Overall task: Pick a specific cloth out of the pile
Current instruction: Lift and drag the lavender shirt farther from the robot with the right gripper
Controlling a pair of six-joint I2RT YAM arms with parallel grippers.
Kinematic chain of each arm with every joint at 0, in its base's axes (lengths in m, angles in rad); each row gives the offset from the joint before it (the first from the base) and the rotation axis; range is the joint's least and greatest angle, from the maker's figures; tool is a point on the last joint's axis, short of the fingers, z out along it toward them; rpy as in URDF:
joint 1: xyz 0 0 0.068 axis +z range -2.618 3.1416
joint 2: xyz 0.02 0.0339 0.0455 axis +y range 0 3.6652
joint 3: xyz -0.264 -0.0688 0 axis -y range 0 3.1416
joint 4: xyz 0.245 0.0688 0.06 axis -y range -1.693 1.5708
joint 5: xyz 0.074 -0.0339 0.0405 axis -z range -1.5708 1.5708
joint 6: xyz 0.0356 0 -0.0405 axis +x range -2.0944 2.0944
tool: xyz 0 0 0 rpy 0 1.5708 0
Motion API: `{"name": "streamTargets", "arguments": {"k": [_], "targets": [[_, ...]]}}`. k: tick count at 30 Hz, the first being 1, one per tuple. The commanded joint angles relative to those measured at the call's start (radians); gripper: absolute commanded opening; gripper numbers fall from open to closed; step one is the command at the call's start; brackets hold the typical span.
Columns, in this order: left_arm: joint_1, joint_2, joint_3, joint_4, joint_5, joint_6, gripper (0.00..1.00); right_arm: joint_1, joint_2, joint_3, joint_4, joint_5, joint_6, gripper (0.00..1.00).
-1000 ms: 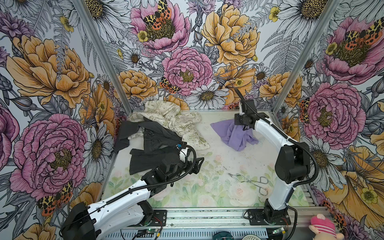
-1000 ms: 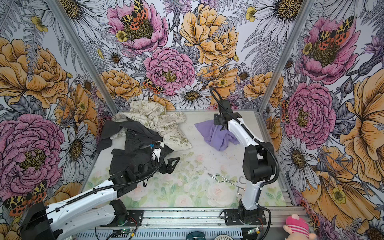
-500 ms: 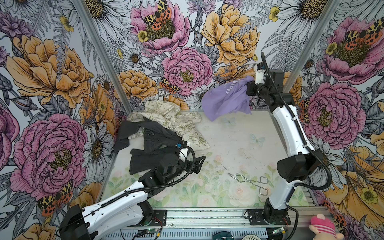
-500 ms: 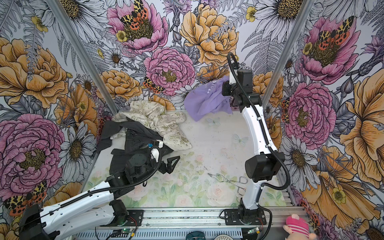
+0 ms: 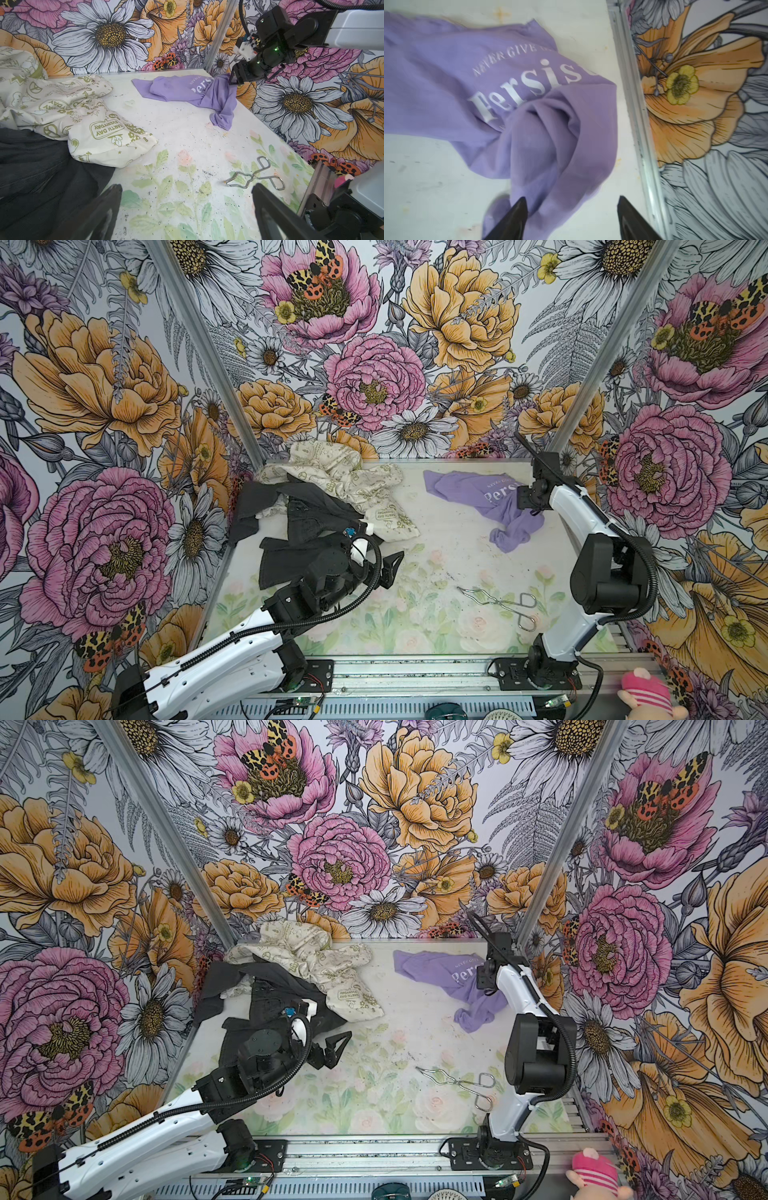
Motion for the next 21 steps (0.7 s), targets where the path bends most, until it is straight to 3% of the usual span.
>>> {"name": "streamTargets", "arguments": {"k": [1,5,10,19,21], "targets": [[-0.007,0.004,0.029,0.000,-0.088,0.016,0.99,-0.002,-0.077,0.015,0.039,0.029,0.032,0.74],[-0.007,0.007,0.001,0.073,-0.181,-0.003,0.99,0.007,-0.085,0.023,0.039,-0.065,0.078,0.78],[-0.007,0.013,-0.037,0.144,-0.224,-0.028,0.99,0.068,-0.056,-0.011,0.036,-0.078,0.084,0.79],[-0.007,0.012,-0.062,0.156,-0.217,-0.036,0.99,0.153,-0.081,-0.222,-0.001,0.008,0.119,0.76],[-0.008,0.013,-0.071,0.168,-0.215,-0.036,0.99,0.152,-0.068,-0.262,0.000,0.036,0.113,0.70]]}}
